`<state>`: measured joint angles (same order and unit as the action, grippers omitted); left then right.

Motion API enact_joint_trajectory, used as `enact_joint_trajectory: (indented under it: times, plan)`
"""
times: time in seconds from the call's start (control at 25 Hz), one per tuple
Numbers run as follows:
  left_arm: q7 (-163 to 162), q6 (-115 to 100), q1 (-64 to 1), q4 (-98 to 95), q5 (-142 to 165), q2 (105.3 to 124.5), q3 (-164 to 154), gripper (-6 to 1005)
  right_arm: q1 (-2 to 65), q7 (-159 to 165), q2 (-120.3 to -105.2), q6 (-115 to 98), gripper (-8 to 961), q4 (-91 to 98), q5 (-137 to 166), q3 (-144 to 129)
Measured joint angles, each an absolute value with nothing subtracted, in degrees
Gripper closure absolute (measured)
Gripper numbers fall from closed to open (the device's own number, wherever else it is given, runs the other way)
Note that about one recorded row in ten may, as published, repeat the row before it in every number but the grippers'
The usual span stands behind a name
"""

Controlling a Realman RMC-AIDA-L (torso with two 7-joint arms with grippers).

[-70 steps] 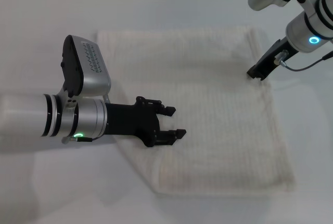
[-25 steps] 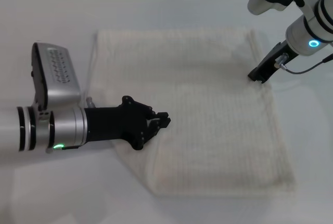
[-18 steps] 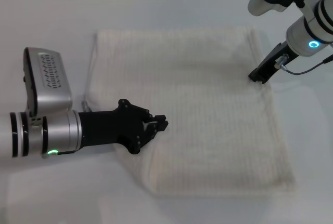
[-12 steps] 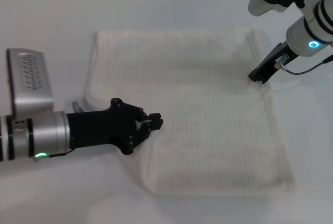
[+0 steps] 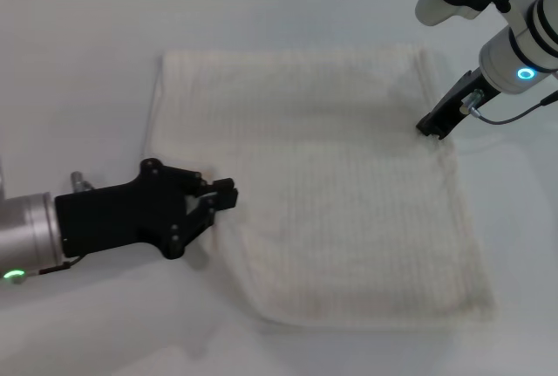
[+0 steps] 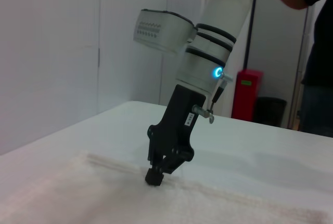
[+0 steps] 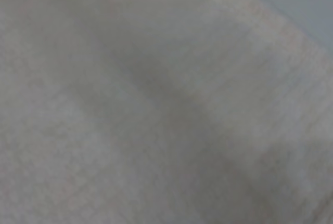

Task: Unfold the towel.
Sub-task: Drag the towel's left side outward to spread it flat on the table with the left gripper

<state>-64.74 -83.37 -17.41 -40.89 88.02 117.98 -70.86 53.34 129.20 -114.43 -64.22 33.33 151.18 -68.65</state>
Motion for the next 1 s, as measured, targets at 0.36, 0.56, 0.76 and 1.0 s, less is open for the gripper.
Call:
enact_joint_trajectory:
  times: [0.36, 0.56, 0.76, 1.0]
  plan:
    - [-63.3, -84.8, -15.0, -40.9, 88.5, 117.27, -68.9, 933, 53.3, 129.6, -114.43, -64.4, 956, 33.4, 151.2, -68.6]
    - [-61.0, -86.1, -14.2, -40.8, 88.5, 117.25, -67.4, 933, 53.3, 129.7, -114.43, -64.4, 955, 33.4, 151.2, -68.6]
    - [-60.2, -87.2, -13.6, -40.5, 88.5, 117.24, -66.1, 932, 53.3, 129.6, -114.43, -64.5, 955, 33.3, 151.2, -68.6]
    - [-59.9, -87.8, -12.8, -40.3, 88.5, 117.24, -65.5, 932, 53.3, 129.7, -114.43, -64.5, 955, 33.3, 151.2, -68.6]
